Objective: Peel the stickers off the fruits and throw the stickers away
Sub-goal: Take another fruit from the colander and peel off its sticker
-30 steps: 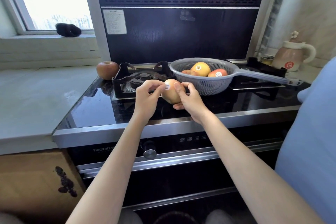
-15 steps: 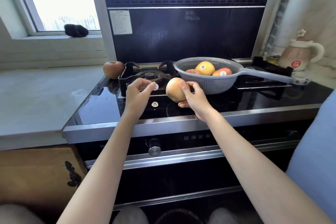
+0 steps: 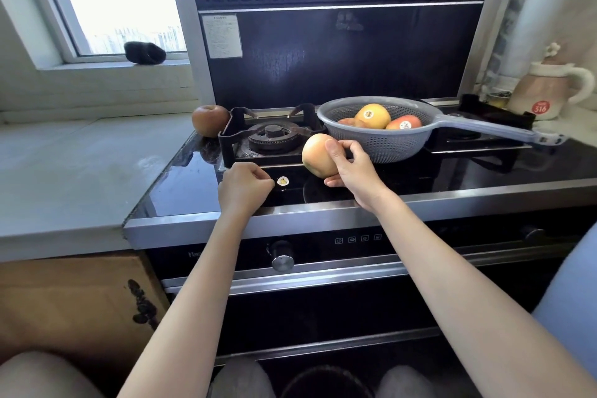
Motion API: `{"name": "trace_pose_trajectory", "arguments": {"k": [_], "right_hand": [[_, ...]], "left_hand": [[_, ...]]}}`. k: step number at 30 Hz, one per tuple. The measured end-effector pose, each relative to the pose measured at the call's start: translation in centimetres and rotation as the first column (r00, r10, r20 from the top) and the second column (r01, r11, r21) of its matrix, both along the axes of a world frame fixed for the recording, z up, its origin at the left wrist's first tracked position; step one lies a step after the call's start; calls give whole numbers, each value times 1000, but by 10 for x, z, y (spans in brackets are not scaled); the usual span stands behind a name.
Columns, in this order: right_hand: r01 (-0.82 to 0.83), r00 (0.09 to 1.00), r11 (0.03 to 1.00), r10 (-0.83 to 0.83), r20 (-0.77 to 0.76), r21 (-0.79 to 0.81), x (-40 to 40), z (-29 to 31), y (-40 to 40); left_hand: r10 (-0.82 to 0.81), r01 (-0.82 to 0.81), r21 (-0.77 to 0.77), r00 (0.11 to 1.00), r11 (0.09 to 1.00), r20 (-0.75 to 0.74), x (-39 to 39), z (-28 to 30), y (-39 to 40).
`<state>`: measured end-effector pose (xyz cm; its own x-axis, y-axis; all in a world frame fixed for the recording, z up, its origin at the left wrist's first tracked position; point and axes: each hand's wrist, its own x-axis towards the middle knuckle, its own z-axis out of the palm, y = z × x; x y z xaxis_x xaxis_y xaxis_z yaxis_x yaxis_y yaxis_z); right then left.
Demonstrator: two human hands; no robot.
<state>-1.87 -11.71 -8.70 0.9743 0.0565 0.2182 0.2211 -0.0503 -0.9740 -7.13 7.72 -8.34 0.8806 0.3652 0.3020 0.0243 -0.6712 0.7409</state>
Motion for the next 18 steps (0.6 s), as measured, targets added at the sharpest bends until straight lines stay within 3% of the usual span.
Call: {"name": "trace_pose_trajectory", "arguments": {"k": [4,11,15,18], "right_hand": [[-7,1000,1000,7,5,-3,1,0,0],[-10,1000,1000,10,5,-15,-1,1,0],[-21,1000,999,21,-9,28,-3,1,1],[-11,1000,1000,11,-5,7,-4,3,0]], "left_hand": [[-35,29,-95,998,995,-57,6,1,7],[-21,10,-131,997,991,-80,13,-1,12],[-37,66,-179,986,982,164,11,1,2],[-177,225,-129,935,966,309,14,10,-12]]}}
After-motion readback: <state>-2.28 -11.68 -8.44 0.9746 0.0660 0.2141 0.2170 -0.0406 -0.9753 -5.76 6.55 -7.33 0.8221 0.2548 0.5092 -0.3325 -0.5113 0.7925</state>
